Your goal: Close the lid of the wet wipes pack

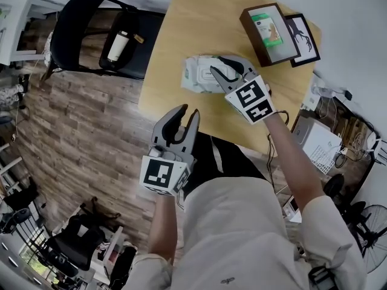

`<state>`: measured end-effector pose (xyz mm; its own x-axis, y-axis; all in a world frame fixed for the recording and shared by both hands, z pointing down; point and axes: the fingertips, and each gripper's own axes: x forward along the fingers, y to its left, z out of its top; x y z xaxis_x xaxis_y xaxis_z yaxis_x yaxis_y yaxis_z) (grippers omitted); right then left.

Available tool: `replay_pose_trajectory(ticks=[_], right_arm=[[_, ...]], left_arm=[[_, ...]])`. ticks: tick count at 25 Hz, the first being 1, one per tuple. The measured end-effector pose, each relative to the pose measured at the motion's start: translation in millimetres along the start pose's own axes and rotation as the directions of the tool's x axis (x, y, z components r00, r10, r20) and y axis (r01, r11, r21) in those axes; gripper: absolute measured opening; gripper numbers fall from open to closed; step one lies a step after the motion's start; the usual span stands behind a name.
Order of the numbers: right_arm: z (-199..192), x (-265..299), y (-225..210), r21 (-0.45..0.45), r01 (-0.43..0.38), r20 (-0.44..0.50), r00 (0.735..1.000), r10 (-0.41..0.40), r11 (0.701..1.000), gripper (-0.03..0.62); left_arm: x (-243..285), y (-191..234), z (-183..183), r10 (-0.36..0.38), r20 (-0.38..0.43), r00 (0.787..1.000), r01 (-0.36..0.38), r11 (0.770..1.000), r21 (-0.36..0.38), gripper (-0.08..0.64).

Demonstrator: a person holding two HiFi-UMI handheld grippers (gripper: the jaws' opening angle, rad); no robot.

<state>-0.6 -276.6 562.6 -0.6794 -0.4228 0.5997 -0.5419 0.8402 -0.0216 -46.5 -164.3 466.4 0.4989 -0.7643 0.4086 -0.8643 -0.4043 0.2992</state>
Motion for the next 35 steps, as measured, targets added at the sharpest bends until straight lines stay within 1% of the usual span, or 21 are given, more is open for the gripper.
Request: replay_pose_trajectory(ticks=[2, 9, 18, 30, 35], right_arm=[[-5, 5, -3, -0.012, 0.007, -0.018, 1.000, -0.007, 1.000, 0.112], [-15, 17, -12, -0.007, 0.019, -0.050, 0.999, -0.019, 1.000, 0.112], [-17, 24, -13, 0.000, 0.025, -0.059, 0.998, -0.025, 1.000, 0.110], [-21, 18, -8, -0.016, 0.025, -0.073, 0.997, -0.026, 1.000, 0.063], [-24, 15, 0, -0.028, 0.011, -0.078, 0.997, -0.013, 1.000, 0.060]], left_arm=[[2, 4, -1, -0.008, -0.004, 1.000, 0.008, 1.000, -0.003, 0.089], [9, 13, -4, -0.023, -0.021, 1.000, 0.023, 1.000, -0.004, 0.089], [11, 21, -3, -0.030, -0.025, 0.999, 0.030, 1.000, -0.001, 0.089], [5, 18, -11, -0.028, -0.033, 0.999, 0.027, 0.999, -0.019, 0.089], [3, 16, -13, -0.023, -0.034, 0.999, 0.022, 0.999, -0.026, 0.089]])
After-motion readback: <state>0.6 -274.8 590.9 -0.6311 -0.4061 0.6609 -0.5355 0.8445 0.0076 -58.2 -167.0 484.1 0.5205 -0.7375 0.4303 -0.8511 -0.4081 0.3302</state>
